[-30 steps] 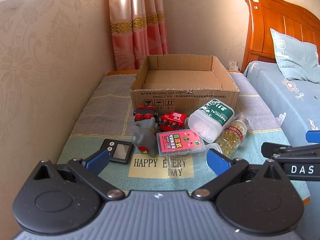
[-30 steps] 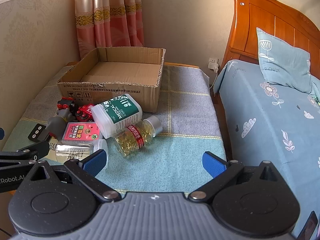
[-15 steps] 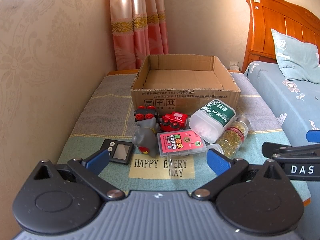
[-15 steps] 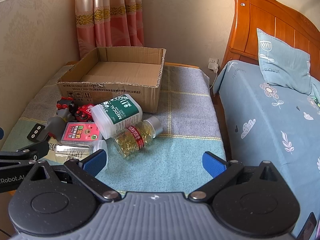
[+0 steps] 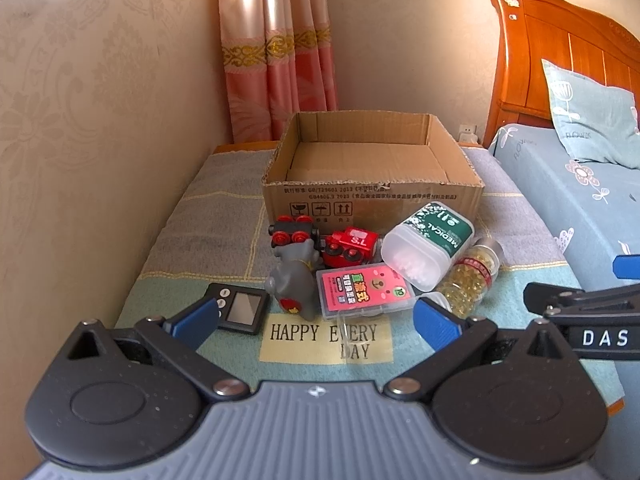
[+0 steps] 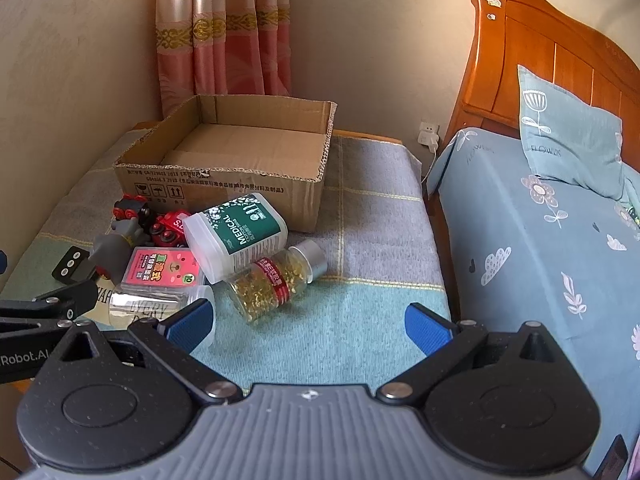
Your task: Organize rigid objects
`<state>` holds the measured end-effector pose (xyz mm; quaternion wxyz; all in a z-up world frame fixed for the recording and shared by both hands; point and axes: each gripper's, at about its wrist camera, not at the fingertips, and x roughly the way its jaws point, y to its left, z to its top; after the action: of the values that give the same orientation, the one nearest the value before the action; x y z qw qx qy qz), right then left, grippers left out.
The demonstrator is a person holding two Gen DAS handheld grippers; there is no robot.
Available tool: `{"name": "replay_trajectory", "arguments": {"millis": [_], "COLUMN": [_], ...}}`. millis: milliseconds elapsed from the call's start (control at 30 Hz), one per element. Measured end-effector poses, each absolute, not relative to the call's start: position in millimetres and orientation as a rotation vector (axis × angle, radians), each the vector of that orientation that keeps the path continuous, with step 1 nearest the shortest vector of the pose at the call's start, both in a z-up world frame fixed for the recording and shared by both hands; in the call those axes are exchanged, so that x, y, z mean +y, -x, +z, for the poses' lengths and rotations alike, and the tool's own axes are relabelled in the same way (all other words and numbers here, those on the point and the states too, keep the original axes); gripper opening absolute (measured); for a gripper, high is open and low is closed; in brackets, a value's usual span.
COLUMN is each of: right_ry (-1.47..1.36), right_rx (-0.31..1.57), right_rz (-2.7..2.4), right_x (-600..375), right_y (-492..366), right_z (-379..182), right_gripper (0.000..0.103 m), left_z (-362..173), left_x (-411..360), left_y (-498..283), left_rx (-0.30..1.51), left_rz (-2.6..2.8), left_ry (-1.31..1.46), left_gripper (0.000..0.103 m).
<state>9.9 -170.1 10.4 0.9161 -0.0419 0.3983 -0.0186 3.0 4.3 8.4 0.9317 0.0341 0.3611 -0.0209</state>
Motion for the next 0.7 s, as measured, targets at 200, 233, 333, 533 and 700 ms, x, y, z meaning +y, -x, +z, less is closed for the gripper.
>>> {"name": "replay_trajectory", "arguments": {"millis": [200, 233, 333, 533, 700], "right_ry": [0.095, 0.097, 0.104, 0.103, 0.095], "right_rx": [0.816, 0.813, 0.796, 0.781, 0.774], "right_rz": [-0.036, -0.033, -0.009, 0.024, 0.058], "right_x": [-167, -167, -167, -171, -174], "right_y": [-14, -14, -16, -23, -26], "right_z": [10, 10, 10, 11, 8], "right_gripper": [0.103, 0.103, 0.103, 0.103, 0.103], "left_z": [7, 7, 7, 5, -7], "left_x": [8, 9, 14, 29, 45], "left_y": [-6, -6, -8, -15, -24], "left_rx": [0.729, 0.724, 0.708, 0.689, 0.679], "left_rz": [-0.051, -0.054, -0.085, -0.072, -0.041], "left_ry": [-0.066, -0.066, -0.052, -0.043, -0.041], "left_gripper": [0.102, 0.102, 0.102, 0.102, 0.102]}}
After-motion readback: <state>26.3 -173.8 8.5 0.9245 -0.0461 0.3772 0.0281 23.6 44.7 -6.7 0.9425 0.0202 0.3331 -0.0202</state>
